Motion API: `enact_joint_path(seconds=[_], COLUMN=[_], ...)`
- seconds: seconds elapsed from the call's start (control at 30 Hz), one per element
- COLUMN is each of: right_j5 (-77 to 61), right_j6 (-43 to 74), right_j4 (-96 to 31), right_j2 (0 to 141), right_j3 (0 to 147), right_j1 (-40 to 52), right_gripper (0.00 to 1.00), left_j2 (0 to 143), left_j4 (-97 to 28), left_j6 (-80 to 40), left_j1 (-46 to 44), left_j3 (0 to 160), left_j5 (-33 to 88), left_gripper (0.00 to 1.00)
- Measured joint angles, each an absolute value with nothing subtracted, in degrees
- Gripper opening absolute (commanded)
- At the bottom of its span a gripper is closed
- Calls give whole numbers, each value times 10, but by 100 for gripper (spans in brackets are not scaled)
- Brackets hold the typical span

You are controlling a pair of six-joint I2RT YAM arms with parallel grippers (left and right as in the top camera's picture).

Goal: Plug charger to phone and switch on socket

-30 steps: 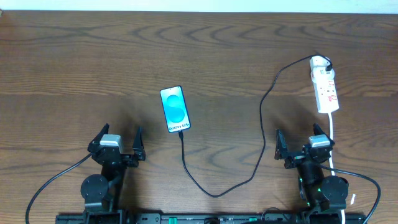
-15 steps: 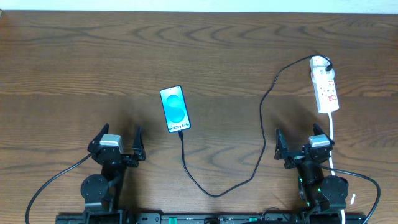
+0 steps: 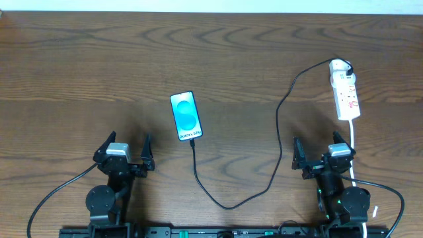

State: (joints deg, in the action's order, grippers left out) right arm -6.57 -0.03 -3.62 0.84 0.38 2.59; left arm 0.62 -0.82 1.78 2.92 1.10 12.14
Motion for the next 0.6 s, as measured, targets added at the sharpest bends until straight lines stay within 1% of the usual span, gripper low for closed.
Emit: enact_joint_path(seconds=[0.6], right_j5=[-59], right_j6=[1], right_j4=[-37], right_j2=[8], right_j3=[4], right_j1=[26], right_gripper=[99], left_j2=[6], left_j4=[-8], left_j6=[18], left_j1=[29], left_j3=[11], left_j5=[121], left_gripper=[89])
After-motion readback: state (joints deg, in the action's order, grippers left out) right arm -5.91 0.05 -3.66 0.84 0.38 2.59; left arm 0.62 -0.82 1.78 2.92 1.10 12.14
